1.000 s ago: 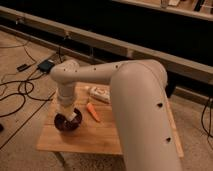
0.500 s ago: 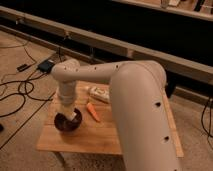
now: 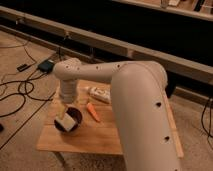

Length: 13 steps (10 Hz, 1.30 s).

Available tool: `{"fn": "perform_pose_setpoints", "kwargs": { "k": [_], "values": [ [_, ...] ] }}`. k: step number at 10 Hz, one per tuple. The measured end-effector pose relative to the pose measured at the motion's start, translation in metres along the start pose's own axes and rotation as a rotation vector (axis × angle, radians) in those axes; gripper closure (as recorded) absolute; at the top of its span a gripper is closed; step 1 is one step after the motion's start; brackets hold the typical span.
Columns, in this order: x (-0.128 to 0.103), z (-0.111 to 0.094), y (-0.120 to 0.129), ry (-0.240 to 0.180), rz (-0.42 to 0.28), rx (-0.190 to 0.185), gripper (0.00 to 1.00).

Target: Place the white sponge in the ceramic bowl

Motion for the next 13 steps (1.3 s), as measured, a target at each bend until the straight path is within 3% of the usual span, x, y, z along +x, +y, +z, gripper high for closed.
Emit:
{"fn": "perform_pose_setpoints", "kwargs": {
  "k": [7, 13],
  "values": [
    [0.004, -0.049, -0.071, -0.141, 0.183, 0.089, 0.29],
    [0.006, -0.049, -0.073, -0.143, 0.189, 0.093, 0.29]
  ]
}}
